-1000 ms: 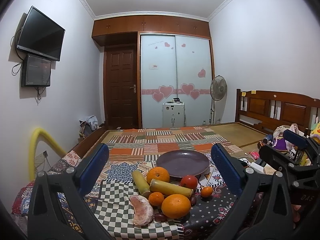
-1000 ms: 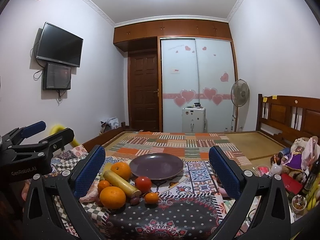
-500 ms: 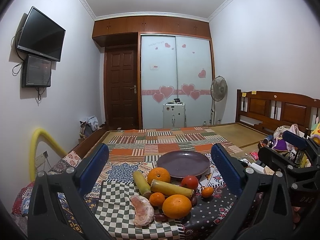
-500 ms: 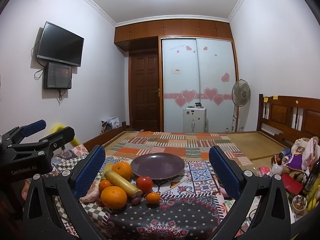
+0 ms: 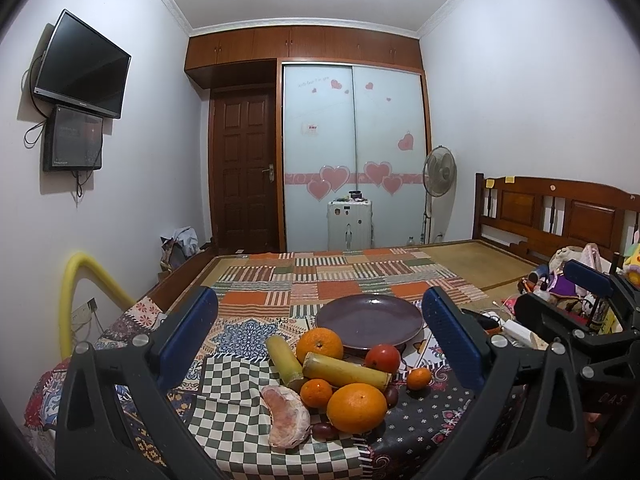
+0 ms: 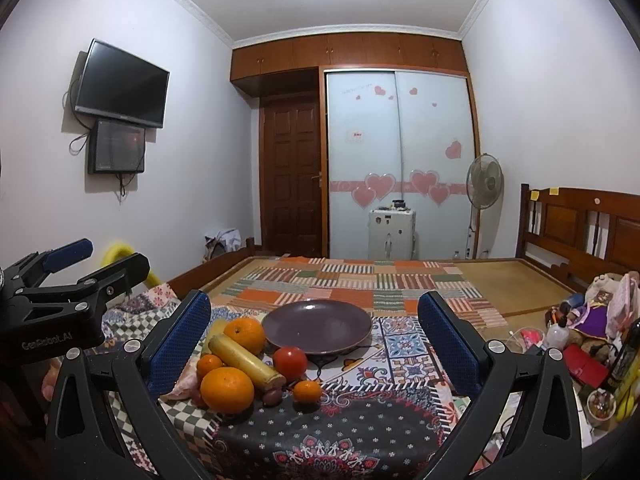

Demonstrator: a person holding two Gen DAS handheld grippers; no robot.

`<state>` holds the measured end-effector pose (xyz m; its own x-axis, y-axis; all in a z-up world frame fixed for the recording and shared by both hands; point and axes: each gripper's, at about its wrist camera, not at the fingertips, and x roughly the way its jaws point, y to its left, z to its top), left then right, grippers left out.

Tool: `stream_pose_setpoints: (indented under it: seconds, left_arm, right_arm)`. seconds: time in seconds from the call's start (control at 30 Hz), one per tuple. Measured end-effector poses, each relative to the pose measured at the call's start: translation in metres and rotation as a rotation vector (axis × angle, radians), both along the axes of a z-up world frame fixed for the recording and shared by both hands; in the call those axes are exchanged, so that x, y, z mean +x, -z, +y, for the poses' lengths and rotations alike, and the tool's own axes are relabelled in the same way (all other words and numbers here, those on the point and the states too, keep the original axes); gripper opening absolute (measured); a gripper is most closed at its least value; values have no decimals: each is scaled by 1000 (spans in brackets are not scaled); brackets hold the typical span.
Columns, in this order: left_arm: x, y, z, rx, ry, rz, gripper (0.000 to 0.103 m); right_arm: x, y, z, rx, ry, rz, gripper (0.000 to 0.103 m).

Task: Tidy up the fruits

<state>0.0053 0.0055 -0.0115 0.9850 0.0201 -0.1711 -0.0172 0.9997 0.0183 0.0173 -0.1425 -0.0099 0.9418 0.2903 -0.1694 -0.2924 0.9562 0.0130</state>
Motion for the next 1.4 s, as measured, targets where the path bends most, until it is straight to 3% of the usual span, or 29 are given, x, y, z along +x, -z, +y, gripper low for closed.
stream_pose_setpoints:
  seconds: [0.1,0.3,0.73,0.83,0.97,1.1,1.4]
  left_arm:
    - [6,7,-1,5,-2,24,103]
    - [24,27,6,9,-4,112,86]
    - [68,77,16,-39,59,347,54]
    - [77,89,9,-58,99,396,53]
    - [88,102,1,-89,126,449,54]
    - [96,111,-3,-111,128,480,68]
    - [109,124,-18,-91,152,521,73]
  right_arm:
    - [13,9,1,-10,-10,56,103]
    - [37,34,-5,-7,-31,173,101]
    - [67,75,3,-84,-88,356,57]
    - [71,82,4,-80,-109,386,52]
    - [73,88,7,-88,-120,395,51]
    - [76,91,7,-88,-129,406,51]
    - [96,101,9,-68,-163,459,51]
